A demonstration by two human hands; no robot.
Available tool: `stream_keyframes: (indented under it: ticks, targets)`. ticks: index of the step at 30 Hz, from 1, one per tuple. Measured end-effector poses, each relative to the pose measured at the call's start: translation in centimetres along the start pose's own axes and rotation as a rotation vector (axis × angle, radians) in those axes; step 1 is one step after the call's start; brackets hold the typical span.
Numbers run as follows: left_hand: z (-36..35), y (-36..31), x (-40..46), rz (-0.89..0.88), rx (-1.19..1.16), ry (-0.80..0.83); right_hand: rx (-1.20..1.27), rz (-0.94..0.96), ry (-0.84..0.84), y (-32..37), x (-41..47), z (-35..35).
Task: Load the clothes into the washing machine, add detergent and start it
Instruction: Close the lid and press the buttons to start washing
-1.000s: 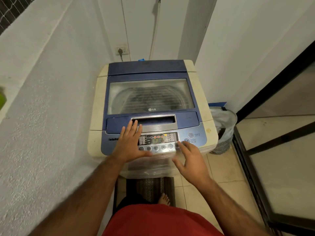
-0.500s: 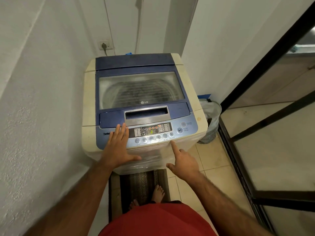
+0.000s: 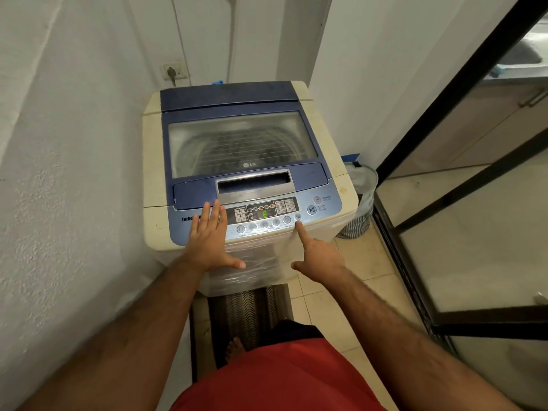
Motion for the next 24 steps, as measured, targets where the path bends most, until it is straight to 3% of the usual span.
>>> stream_keyframes:
  ticks: [24]
  targets:
    - [-0.5,-0.2,0.2,0.048,0.039,-0.006,-0.014,-0.059,0.062,1.3,1.3,0.5]
Point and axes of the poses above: each hand's wrist, its own x-axis towards the middle knuckle, its own z-axis out of the back of the hand, y = z × x, the point moved 5 cm from there along x, towards the middle knuckle, and after that the axes turned 7 degrees about -x, right-handed, at the moved point
